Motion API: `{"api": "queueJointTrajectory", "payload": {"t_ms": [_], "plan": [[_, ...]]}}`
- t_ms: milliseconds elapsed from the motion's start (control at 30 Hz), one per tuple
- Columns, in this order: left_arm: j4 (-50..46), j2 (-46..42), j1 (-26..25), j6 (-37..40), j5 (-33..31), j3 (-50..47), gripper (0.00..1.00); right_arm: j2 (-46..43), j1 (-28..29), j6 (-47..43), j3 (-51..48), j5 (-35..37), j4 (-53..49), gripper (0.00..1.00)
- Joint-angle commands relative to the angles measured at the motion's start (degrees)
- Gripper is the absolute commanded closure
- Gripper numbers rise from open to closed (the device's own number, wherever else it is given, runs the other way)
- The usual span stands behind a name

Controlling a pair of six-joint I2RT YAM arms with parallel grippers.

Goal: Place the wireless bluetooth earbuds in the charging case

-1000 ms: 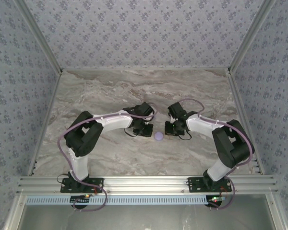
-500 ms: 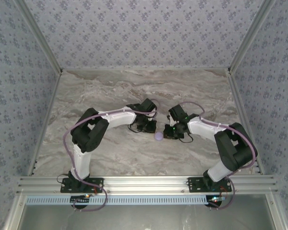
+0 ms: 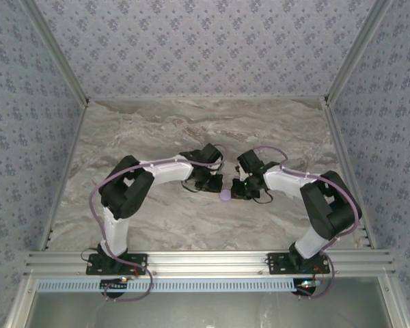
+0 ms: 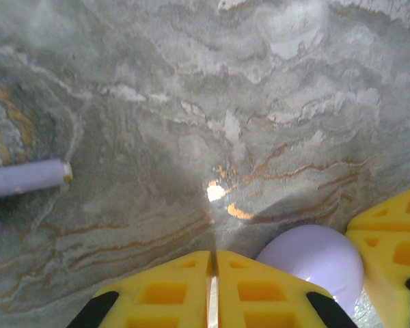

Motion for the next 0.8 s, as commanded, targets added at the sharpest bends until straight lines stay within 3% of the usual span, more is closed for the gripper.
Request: {"api": "queueJointTrajectory", "payload": {"t_ms": [0,167,333,567,767], "plan": [[-4.23,-1.43,-1.36,-1.19,-0.27,-2.16,0.89,1.59,0.84,0.55,1.89,1.53,-0.41,0.87],[-7.33,-3.26,-1.23,-2.09,-5.52,-1.96,0.85,-0.52,0.42,0.77,1.34,4.73,-1.43,0.85],[-7.00,-5.76,0.20,-2.76,-6.05,-2.82,0.79,-3.13,-1.32,0.45,0.06,3.69,-1.26,0.82],[1.59,-10.53,2.89,-5.75,0.13,-9.67,0.62,-7.02,-4.27,0.52,-3.51,-4.36,4.02,0.76],[16.84,-13.91,4.07,-12.06,7.67,-18.24,0.45,-6.72,-5.69,0.65,-6.10,-13.47,10.56,0.68]]}}
